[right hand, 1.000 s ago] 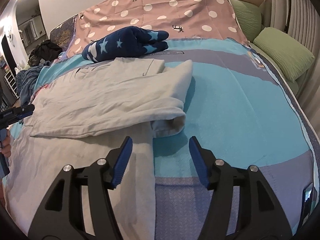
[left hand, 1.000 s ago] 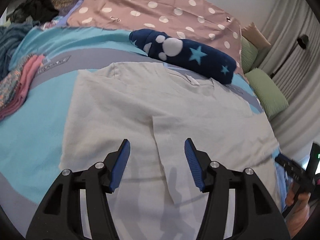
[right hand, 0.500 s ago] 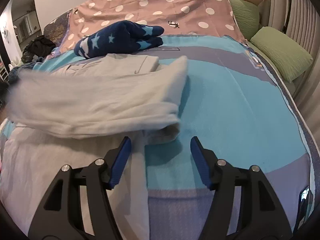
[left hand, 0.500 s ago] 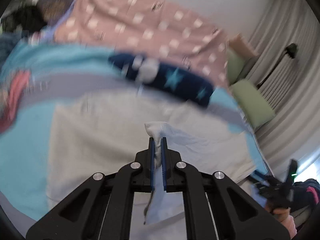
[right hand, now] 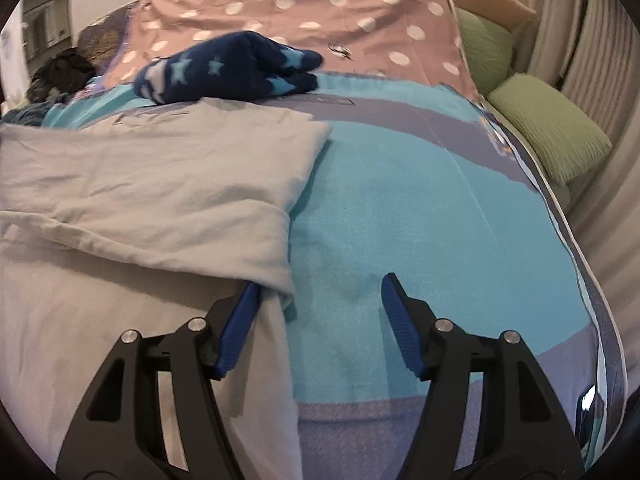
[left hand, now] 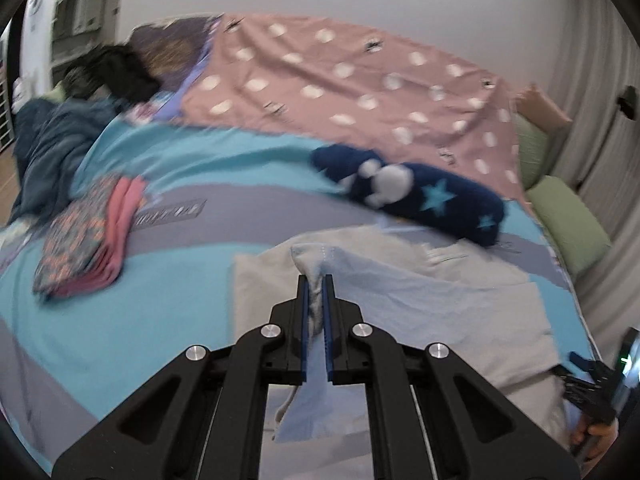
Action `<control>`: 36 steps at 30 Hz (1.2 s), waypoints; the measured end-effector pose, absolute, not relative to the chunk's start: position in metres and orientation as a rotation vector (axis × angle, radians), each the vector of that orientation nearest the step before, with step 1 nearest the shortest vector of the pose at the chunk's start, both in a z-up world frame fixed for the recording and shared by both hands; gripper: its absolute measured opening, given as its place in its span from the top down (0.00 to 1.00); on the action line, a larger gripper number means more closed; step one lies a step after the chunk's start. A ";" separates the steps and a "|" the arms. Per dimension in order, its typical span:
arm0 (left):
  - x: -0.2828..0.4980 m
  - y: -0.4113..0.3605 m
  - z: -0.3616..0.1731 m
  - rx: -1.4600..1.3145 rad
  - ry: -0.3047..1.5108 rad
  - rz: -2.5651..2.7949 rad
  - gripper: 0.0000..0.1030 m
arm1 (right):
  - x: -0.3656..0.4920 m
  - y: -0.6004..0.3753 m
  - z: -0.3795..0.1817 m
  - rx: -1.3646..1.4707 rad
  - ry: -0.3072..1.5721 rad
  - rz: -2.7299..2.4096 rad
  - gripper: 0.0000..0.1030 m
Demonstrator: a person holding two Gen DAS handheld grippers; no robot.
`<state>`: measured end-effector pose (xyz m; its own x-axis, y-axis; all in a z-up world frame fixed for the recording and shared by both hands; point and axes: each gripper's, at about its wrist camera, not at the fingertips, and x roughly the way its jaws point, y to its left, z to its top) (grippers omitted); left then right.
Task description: Fold small clothes
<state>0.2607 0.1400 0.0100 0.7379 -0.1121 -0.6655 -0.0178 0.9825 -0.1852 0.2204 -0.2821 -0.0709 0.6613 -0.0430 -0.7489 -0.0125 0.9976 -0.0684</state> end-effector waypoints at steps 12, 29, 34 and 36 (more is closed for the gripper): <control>0.269 0.177 -0.048 -0.250 0.873 0.036 0.55 | 0.213 -0.290 -0.076 -0.031 0.872 -0.004 0.37; 0.325 -0.154 -0.009 0.109 0.926 -0.514 0.45 | 0.220 -0.309 -0.079 0.203 0.852 0.153 0.66; 0.356 -0.250 -0.023 0.270 0.940 -0.522 0.45 | 0.221 -0.317 -0.083 0.281 0.847 0.194 0.66; 0.365 -0.272 -0.031 0.325 0.955 -0.507 0.45 | 0.222 -0.319 -0.084 0.299 0.846 0.203 0.66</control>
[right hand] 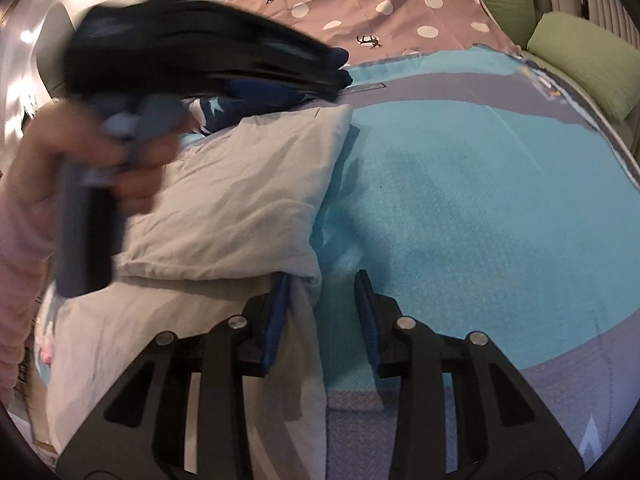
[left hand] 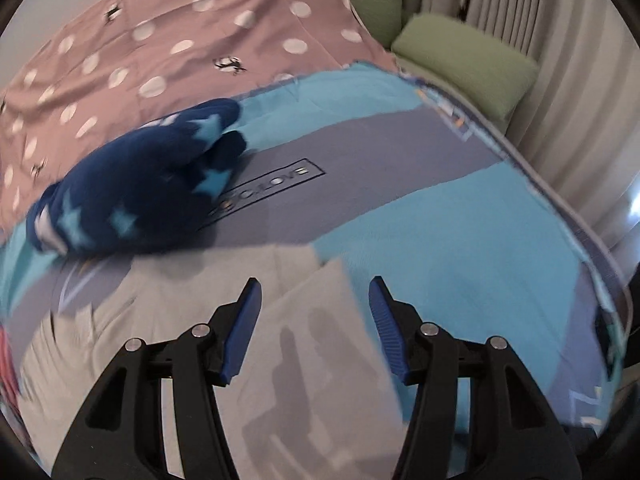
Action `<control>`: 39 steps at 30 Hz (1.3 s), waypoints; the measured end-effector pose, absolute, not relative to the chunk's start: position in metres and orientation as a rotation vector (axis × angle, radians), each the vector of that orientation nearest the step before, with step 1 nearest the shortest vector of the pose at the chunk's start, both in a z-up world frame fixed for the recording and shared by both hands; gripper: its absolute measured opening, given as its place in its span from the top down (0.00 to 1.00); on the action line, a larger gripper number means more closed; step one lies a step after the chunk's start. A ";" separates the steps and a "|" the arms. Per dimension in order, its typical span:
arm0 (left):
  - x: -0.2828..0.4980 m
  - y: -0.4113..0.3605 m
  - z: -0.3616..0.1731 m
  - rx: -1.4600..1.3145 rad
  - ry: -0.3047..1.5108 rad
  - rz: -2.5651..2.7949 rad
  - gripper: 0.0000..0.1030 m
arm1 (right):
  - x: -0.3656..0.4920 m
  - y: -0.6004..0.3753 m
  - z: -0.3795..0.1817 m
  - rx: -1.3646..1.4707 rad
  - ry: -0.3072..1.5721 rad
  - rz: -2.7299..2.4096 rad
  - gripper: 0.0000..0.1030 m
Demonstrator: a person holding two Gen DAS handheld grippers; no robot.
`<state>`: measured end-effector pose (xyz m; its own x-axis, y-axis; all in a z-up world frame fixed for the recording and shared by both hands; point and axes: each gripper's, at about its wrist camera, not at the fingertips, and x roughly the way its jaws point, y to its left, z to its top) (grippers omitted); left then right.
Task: Fold small clothes
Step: 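Grasp the folded shirt edge with the left gripper while the right gripper grasps beside it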
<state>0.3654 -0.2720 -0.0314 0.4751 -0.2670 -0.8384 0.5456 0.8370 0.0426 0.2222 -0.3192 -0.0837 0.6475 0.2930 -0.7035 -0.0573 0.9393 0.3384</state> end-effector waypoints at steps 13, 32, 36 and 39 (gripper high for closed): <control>0.391 -0.296 -0.060 0.393 1.032 -0.477 0.99 | 0.223 -0.323 -0.085 0.352 0.839 0.231 0.89; 0.394 -0.277 -0.048 0.218 0.957 -0.505 0.97 | 0.211 -0.330 -0.092 0.483 0.848 0.200 0.91; 0.374 -0.257 -0.028 0.210 0.892 -0.525 0.75 | 0.211 -0.332 -0.093 0.487 0.846 0.204 0.91; 0.354 -0.235 -0.025 0.241 0.867 -0.520 0.65 | 0.210 -0.337 -0.093 0.498 0.841 0.206 0.90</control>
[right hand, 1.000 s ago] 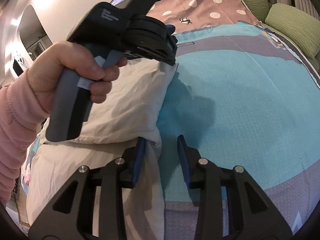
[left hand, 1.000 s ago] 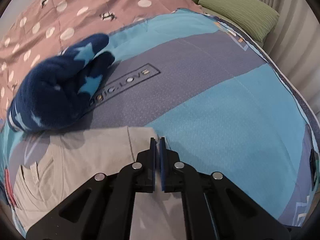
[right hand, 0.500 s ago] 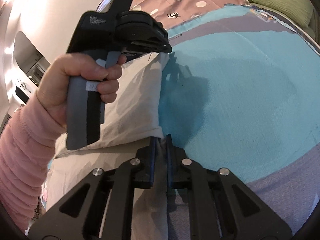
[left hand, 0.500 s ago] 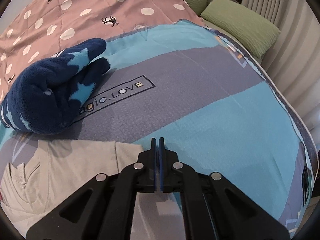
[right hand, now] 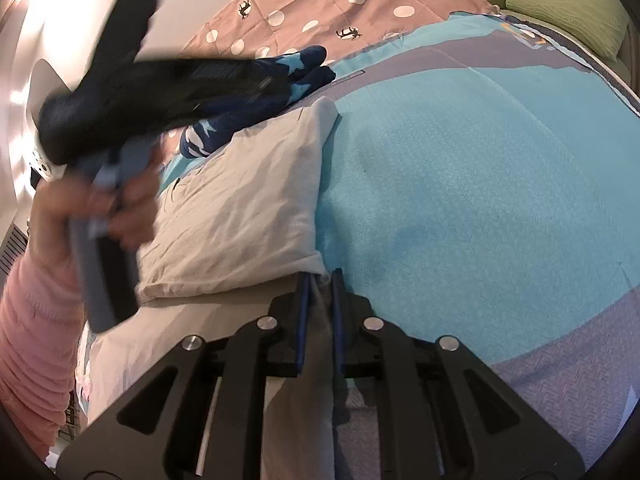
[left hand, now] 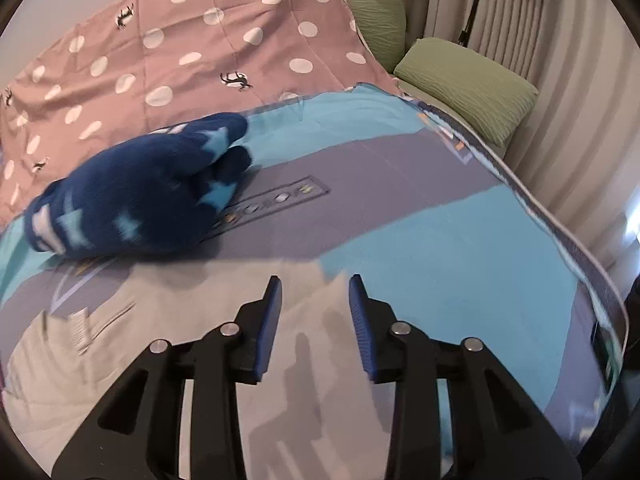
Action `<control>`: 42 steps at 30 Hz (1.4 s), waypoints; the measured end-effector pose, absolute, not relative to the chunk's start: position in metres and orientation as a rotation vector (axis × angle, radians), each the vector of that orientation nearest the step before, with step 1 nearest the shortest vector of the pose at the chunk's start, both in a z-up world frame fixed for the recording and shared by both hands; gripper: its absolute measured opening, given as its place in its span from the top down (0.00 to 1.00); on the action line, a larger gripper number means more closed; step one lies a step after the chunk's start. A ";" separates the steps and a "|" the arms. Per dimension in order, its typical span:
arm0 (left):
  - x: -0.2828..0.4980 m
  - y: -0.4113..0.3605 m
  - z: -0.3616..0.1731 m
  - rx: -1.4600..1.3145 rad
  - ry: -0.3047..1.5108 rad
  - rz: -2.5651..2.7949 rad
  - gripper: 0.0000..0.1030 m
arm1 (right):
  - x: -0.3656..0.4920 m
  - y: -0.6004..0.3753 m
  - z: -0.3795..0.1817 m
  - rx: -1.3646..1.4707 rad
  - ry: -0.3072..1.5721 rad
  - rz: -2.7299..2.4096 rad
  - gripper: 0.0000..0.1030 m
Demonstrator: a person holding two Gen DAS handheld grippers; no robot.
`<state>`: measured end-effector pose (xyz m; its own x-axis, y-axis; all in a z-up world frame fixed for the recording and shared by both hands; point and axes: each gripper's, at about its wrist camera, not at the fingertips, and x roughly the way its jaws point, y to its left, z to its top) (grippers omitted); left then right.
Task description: Fold small clothes
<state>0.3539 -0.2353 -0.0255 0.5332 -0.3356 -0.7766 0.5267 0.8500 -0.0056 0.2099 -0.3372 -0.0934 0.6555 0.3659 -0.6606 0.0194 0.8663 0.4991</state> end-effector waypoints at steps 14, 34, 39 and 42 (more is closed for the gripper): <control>0.313 -0.194 -0.058 0.356 0.803 -0.493 0.62 | 0.197 -0.323 -0.033 0.245 0.664 0.051 0.86; 0.234 0.043 -0.057 0.254 0.833 -0.063 0.34 | 0.220 -0.249 -0.061 -0.060 0.857 0.051 0.78; 0.226 0.054 -0.078 0.315 0.858 -0.036 0.27 | 0.223 -0.233 -0.077 -0.169 0.927 0.013 0.65; 0.221 0.067 -0.066 0.256 0.843 -0.027 0.27 | 0.215 -0.226 -0.064 -0.156 0.899 0.033 0.65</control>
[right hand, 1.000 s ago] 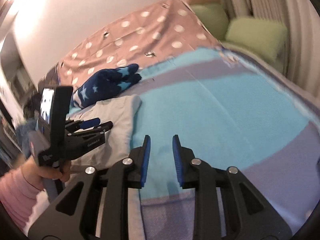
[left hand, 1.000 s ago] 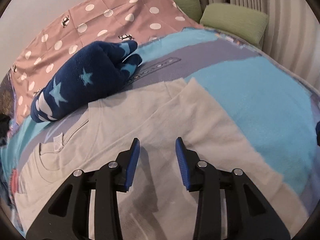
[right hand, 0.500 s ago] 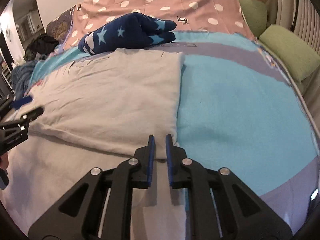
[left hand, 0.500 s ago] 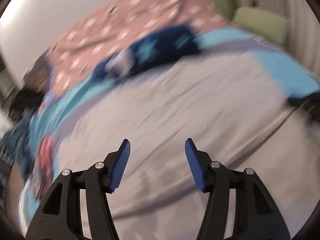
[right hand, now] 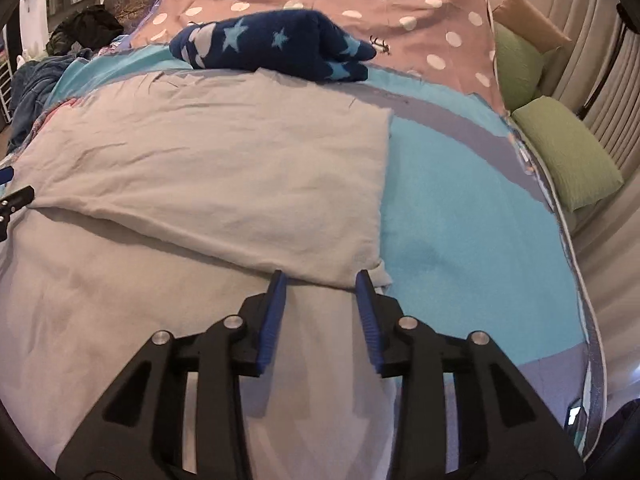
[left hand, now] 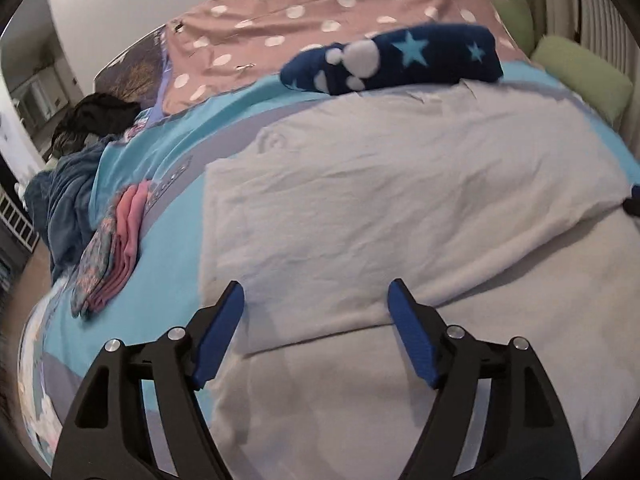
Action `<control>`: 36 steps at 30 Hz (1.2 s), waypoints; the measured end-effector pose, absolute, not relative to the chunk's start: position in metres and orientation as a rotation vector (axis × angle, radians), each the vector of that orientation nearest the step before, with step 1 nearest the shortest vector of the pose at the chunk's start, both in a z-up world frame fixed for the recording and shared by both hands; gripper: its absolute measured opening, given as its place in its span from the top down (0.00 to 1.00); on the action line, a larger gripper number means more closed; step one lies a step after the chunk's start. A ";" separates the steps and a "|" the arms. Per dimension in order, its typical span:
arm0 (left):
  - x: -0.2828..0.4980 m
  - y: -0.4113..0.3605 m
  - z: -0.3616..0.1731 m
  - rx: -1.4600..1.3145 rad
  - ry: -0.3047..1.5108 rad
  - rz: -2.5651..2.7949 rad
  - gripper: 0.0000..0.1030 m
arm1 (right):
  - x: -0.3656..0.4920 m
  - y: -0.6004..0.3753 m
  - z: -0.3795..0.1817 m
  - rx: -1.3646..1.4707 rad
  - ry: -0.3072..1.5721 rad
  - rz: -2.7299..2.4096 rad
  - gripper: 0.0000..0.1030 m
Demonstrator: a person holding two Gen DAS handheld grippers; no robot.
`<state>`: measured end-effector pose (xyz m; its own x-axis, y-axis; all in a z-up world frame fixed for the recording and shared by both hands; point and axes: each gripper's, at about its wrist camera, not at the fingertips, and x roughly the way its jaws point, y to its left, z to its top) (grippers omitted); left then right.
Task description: Fold small clothes
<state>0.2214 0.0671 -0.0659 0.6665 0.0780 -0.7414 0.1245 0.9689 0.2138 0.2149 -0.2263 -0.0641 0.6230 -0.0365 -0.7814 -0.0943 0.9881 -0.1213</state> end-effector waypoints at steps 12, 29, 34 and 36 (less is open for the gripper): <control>0.134 0.037 -0.019 0.336 0.672 -0.061 0.27 | 0.138 -0.204 -0.031 -0.043 0.794 0.098 0.37; 0.040 0.060 -0.039 0.229 0.761 -0.060 0.43 | 0.017 -0.286 -0.067 0.203 0.899 0.005 0.69; 0.023 0.073 -0.048 0.161 0.847 -0.062 0.96 | -0.003 -0.294 -0.064 0.228 0.883 0.007 0.69; 0.016 0.076 -0.049 0.149 0.850 -0.048 0.97 | -0.011 -0.295 -0.065 0.233 0.880 0.009 0.69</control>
